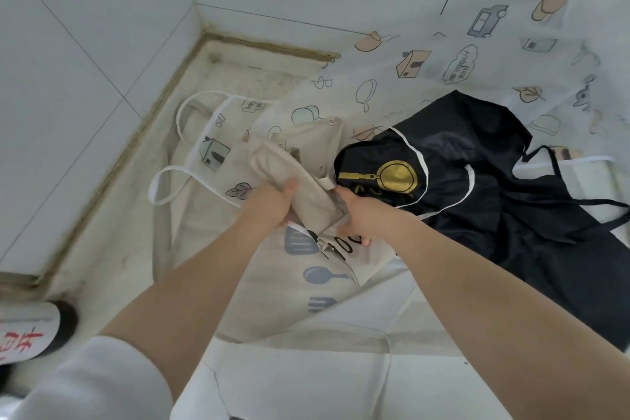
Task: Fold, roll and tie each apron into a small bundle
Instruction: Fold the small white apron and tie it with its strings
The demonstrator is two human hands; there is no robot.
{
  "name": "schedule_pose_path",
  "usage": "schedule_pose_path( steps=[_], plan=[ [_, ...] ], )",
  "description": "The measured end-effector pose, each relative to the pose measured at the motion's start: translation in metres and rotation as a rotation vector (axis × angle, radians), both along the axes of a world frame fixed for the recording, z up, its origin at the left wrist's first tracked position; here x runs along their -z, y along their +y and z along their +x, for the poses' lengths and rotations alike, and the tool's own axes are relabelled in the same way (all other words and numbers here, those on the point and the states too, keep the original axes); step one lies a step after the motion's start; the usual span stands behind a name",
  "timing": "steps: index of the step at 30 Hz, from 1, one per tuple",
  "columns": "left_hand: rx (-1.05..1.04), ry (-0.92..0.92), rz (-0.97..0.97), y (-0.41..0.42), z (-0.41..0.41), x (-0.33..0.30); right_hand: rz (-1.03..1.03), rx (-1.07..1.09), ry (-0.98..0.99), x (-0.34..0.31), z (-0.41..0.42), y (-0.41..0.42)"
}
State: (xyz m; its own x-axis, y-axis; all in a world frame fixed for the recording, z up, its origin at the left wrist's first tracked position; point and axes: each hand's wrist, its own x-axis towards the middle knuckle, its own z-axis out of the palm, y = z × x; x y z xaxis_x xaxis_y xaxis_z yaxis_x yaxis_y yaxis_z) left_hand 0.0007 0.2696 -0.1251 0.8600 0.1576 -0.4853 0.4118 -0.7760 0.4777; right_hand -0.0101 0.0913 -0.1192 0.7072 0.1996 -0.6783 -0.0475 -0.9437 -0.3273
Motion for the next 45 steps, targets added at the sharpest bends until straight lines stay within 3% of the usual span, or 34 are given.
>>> schedule_pose_path(
  steps=[6, 16, 21, 26, 30, 32, 33, 34, 36, 37, 38, 40, 42, 45],
  plan=[
    [-0.558, 0.147, -0.723, -0.008, 0.002, 0.006, -0.036, -0.037, 0.0, -0.008, -0.004, 0.002],
    [-0.635, 0.101, -0.887, -0.024, 0.031, -0.017, -0.164, -0.106, -0.031, -0.009, -0.003, 0.011],
    [-0.694, 0.071, -1.064, -0.016, 0.053, -0.029, -0.179, -0.163, -0.08, -0.016, -0.008, 0.014],
    [-0.833, -0.167, -1.294, 0.006, 0.076, -0.053, -0.152, -0.147, -0.077, -0.018, -0.009, 0.01],
    [-0.757, -0.205, -1.109, 0.013, 0.078, -0.053, -0.175, -0.161, -0.081, -0.018, -0.008, 0.011],
    [-0.675, -0.179, -0.647, 0.009, 0.068, -0.045, -0.172, -0.163, -0.089, -0.018, -0.007, 0.012],
    [-0.637, -0.268, -0.357, 0.005, 0.06, -0.038, -0.172, -0.161, -0.084, -0.018, -0.006, 0.012],
    [-0.546, -0.479, -0.125, 0.0, 0.05, -0.034, -0.175, -0.161, -0.079, -0.018, -0.005, 0.012],
    [-0.099, -0.89, 0.164, -0.017, 0.028, -0.03, -0.184, -0.17, -0.09, -0.017, -0.003, 0.013],
    [0.199, -0.909, 0.245, -0.025, 0.019, -0.028, -0.182, -0.18, -0.109, -0.017, -0.003, 0.013],
    [0.437, -0.814, 0.267, -0.033, 0.013, -0.024, -0.175, -0.195, -0.141, -0.016, -0.004, 0.013],
    [0.622, -0.501, 0.303, -0.044, 0.009, -0.012, -0.165, -0.227, -0.215, -0.014, -0.006, 0.013],
    [0.603, -0.332, 0.27, -0.049, 0.015, 0.0, -0.145, -0.234, -0.23, -0.014, -0.009, 0.011],
    [0.463, -0.338, 0.153, -0.044, 0.036, 0.001, -0.124, -0.205, -0.167, -0.015, -0.009, 0.009]
  ],
)
